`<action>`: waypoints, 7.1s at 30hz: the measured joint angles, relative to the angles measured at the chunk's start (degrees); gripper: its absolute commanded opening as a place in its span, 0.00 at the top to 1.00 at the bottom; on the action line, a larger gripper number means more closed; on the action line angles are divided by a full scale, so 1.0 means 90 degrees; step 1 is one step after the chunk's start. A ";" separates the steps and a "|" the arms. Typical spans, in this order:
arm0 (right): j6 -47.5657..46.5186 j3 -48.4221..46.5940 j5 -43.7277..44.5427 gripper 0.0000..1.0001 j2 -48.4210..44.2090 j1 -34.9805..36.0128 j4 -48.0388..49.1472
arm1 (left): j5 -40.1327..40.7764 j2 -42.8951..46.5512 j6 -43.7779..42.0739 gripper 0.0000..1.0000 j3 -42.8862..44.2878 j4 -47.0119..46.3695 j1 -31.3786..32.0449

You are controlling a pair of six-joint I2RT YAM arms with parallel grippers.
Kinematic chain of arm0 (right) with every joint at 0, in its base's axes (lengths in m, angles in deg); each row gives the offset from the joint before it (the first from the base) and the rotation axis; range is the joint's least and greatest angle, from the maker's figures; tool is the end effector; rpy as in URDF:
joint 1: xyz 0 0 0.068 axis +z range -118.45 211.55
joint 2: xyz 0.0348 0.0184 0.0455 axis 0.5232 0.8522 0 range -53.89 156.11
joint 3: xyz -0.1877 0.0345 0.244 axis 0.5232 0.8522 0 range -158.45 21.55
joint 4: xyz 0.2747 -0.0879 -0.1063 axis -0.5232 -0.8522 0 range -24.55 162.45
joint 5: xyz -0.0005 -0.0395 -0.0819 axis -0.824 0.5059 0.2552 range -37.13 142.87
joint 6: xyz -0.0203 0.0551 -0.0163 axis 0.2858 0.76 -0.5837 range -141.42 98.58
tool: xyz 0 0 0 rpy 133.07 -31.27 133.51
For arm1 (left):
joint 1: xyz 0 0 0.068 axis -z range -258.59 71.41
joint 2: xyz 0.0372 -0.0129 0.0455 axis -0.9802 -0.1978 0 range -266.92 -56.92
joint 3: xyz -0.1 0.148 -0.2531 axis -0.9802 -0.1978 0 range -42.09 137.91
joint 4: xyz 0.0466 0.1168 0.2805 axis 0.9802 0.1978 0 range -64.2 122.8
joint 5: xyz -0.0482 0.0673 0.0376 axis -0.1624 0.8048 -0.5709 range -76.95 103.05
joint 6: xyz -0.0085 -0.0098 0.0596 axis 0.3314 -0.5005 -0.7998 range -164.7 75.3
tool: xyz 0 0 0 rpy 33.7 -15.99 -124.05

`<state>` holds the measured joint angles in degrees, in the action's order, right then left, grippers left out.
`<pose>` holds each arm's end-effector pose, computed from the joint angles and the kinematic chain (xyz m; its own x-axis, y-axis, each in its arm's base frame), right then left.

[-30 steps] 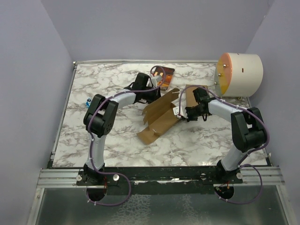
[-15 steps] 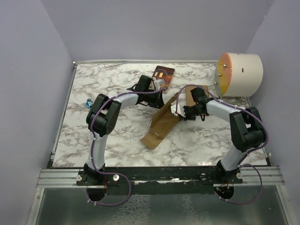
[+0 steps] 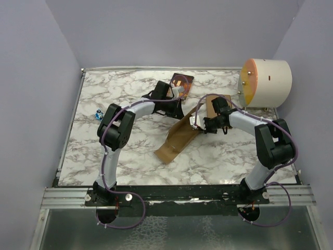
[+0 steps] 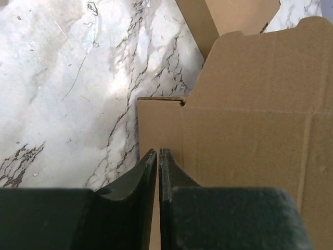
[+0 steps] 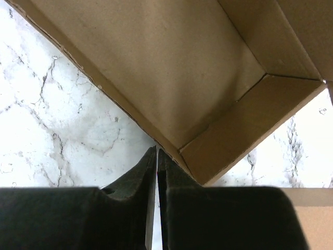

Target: Fold the paper box

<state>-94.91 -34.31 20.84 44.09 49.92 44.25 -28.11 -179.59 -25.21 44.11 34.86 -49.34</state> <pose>0.3320 0.1357 0.1542 0.1649 -0.8018 -0.5744 -0.9808 -0.0719 -0.1811 0.4483 -0.2854 0.1643 -0.8438 0.1847 -0.5038 0.5184 0.5231 -0.6765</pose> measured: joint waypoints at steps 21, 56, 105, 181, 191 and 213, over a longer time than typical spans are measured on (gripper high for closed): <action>0.0214 0.0061 -0.0493 0.68 -0.1110 -0.0515 -0.0398 | 0.0675 0.1768 0.0464 0.80 -0.1290 -0.0636 -0.1214; 0.5207 -0.1234 -0.2987 0.56 -0.0814 -0.0585 0.1188 | 0.1603 0.8009 0.1161 0.29 -0.7395 -0.4937 -0.0379; 0.5472 -0.1348 -0.3121 0.55 -0.0607 -0.0680 0.1195 | 0.3813 0.6499 -0.0891 0.91 -0.7327 -0.4481 0.1098; -0.0313 -0.1715 -0.2844 0.99 -0.0806 -0.1059 -0.2120 | 0.3087 0.6572 -0.2307 0.59 -0.5923 -0.3211 0.0342; -0.0194 -0.1666 -0.2846 0.99 -0.0831 -0.1059 -0.2035 | 0.3172 0.7448 0.0143 0.91 -0.7028 -0.2868 0.0073; -0.0143 -0.1654 -0.2849 0.99 -0.0831 -0.1059 -0.2006 | 0.3650 0.4711 0.1758 0.91 -0.6849 -0.5226 0.0085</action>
<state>-96.20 -49.19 -4.80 36.61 40.39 26.19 4.74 -137.19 -9.39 -17.53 -12.17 -48.57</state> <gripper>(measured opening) 0.017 0.096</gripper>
